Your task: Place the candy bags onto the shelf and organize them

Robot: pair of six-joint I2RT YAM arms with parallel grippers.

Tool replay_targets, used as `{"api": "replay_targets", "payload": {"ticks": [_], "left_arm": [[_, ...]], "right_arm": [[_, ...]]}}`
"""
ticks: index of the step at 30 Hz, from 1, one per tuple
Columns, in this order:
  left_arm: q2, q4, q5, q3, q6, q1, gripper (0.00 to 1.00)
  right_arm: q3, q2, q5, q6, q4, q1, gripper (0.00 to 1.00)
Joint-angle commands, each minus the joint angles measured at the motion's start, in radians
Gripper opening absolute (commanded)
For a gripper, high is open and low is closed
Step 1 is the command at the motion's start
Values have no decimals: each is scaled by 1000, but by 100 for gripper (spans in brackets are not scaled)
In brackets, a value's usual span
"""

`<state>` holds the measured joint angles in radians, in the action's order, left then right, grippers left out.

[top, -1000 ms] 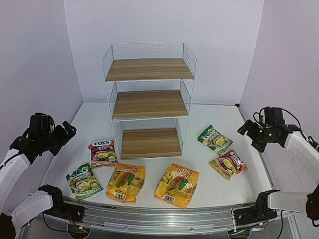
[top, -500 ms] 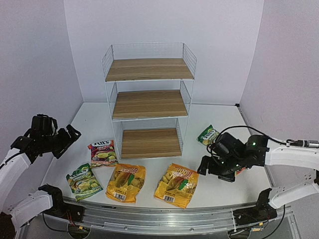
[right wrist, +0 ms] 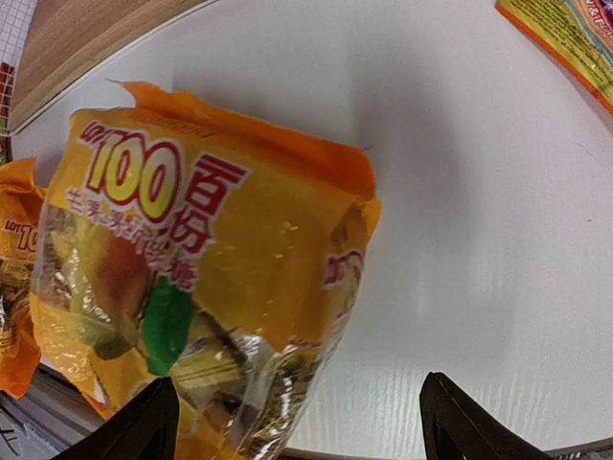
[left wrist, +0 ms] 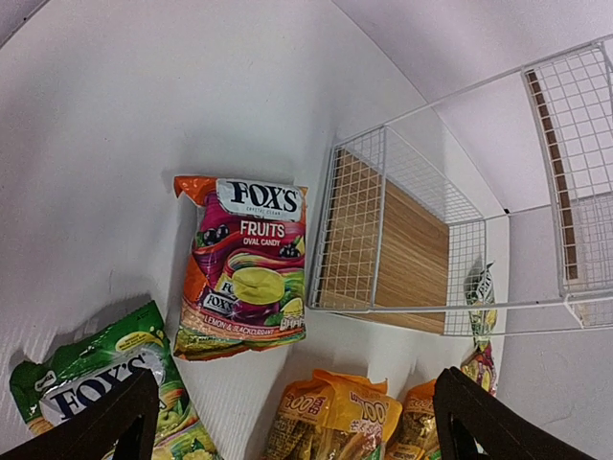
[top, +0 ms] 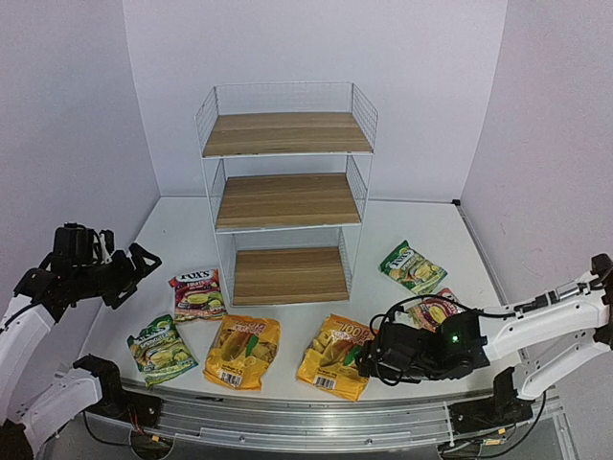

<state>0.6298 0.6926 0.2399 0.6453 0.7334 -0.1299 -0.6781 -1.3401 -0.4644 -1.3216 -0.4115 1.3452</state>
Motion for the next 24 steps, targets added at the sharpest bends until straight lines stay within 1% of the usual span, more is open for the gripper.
{"api": "replay_targets", "payload": {"ticks": [1,3,7,14,18,19,21,22,23,24], "left_arm": [[-19,10,54,-7,-8,2,100],[-15,5,60,-11,-14,1,100],[2,-17,67,-33,-16,2,100],[21,-38,81,-41,-25,2,100],[31,-33,79,-33,-35,1,99],[34,-32,79,-31,-37,1,100],[39,-30,79,-28,-41,1,100],[41,-30,79,-26,-44,1,100],[44,-29,79,-23,-48,1,100],[46,-29,78,-19,-52,1,99]], "right_arm": [[45,-22,-105,-104,131,4,79],[60,-37,-109,-102,171,3,75],[105,-63,-95,-109,321,3,74],[134,-133,-73,-139,481,4,72],[139,-187,-68,-146,564,3,63],[144,-196,-73,-157,583,3,53],[161,-211,-88,-198,625,3,21],[174,-216,-98,-214,647,3,8],[183,-219,-108,-226,663,4,1],[184,-217,-114,-222,676,3,0]]}}
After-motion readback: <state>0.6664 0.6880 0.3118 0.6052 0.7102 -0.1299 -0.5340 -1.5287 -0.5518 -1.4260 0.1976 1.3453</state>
